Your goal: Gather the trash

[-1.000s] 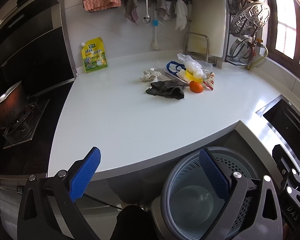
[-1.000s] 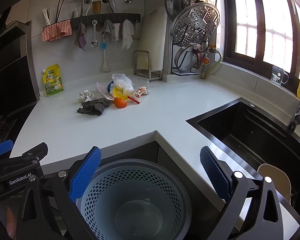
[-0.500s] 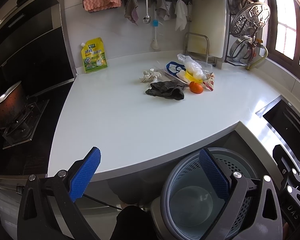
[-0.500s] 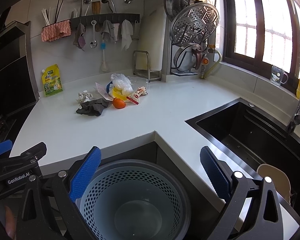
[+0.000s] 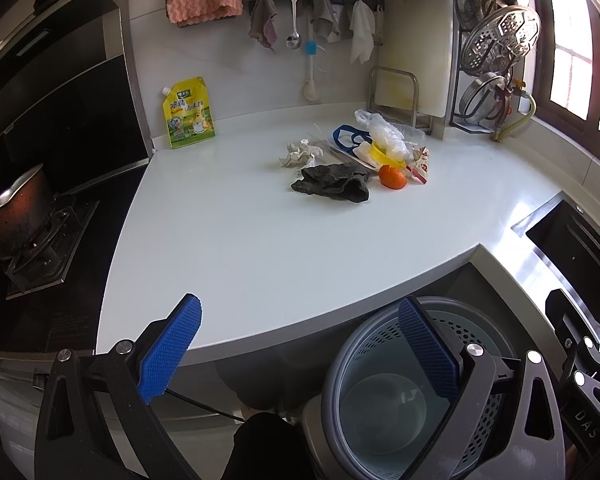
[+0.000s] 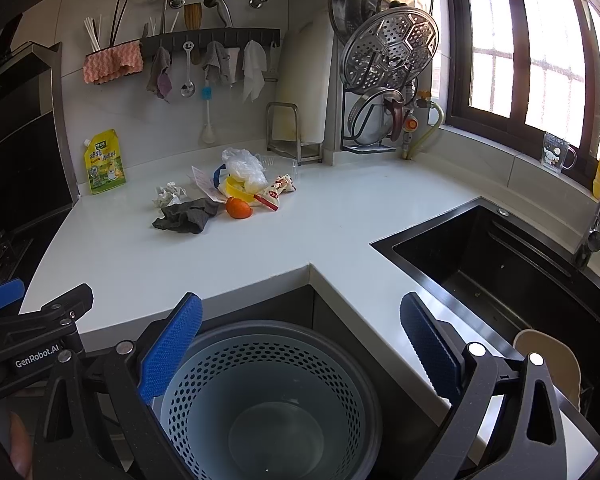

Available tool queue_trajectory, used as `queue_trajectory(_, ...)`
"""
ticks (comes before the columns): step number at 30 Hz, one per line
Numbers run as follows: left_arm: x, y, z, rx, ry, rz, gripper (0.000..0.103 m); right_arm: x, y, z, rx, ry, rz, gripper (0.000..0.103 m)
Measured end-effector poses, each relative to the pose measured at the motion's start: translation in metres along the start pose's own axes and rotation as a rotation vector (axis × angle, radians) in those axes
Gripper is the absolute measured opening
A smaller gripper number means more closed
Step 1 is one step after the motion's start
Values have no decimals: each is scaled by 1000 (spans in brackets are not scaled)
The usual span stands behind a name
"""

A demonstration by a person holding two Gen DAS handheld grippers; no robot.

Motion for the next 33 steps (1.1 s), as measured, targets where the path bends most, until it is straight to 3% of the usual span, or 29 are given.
queue_trajectory(27,5,-4,0,-7,-6,7,97,5,-6,1,-12,-7,8,95)
queue_trajectory(33,5,-14,4,-32,-16,7,97,9,-21,1,-99,-45,34,95)
Point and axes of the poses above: each gripper's, at about its wrist camera, not at the fingertips, and y roughly against the way its jaws point, z to its left, x to its underside, the point moved 7 cm from there along -y, roughly the way its jaws point, and after that the axes turned 7 degrees about y, right-handed, at the moved point
